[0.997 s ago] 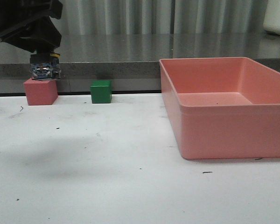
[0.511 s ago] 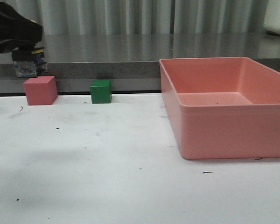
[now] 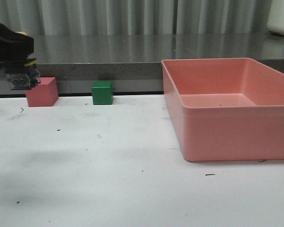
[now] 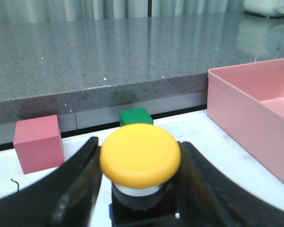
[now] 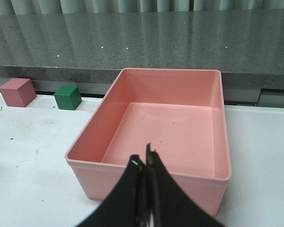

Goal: Place and stand button with both arms
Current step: 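Lift the button with the left gripper and turn it cap-up, then lower the button base-down onto the table with the left gripper, then open the left gripper and raise it away from the standing button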

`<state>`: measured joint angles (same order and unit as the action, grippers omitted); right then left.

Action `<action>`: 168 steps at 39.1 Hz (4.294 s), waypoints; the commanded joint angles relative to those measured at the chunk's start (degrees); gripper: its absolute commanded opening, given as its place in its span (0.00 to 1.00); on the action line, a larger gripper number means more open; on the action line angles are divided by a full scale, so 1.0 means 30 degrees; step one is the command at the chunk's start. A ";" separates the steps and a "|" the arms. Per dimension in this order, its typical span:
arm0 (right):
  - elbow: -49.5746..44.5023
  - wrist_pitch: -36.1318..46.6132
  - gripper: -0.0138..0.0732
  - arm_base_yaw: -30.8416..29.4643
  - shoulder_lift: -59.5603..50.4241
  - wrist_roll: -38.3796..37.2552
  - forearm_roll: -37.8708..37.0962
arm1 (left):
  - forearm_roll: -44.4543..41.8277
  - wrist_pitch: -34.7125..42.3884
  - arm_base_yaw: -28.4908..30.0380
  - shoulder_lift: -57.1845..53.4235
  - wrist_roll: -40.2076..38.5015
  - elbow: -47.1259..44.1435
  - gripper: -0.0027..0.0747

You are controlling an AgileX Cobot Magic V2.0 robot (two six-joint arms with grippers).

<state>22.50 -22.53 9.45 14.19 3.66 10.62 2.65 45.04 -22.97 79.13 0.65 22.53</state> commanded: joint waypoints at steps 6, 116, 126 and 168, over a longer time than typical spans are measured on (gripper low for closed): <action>0.0507 0.1639 0.08 -0.0109 0.0184 0.0075 -0.0117 | 0.0099 0.3517 -0.0102 0.1753 0.0021 0.0389 0.30; 0.0507 0.1639 0.08 -0.0109 0.0184 0.0075 -0.0117 | 0.1131 1.1131 -0.0102 0.9408 -0.0012 -0.0366 0.66; 0.0507 0.1639 0.08 -0.0109 0.0184 0.0075 -0.0117 | 0.1131 1.1092 -0.0102 0.9242 -0.0012 -0.0366 0.66; 0.0507 0.1639 0.08 -0.0109 0.0184 0.0075 -0.0117 | 0.2610 0.1367 -0.0102 -0.0267 -0.0216 0.0722 0.66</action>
<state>22.50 -22.53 9.45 14.19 3.66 10.62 8.51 51.42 -22.97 83.90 0.59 22.20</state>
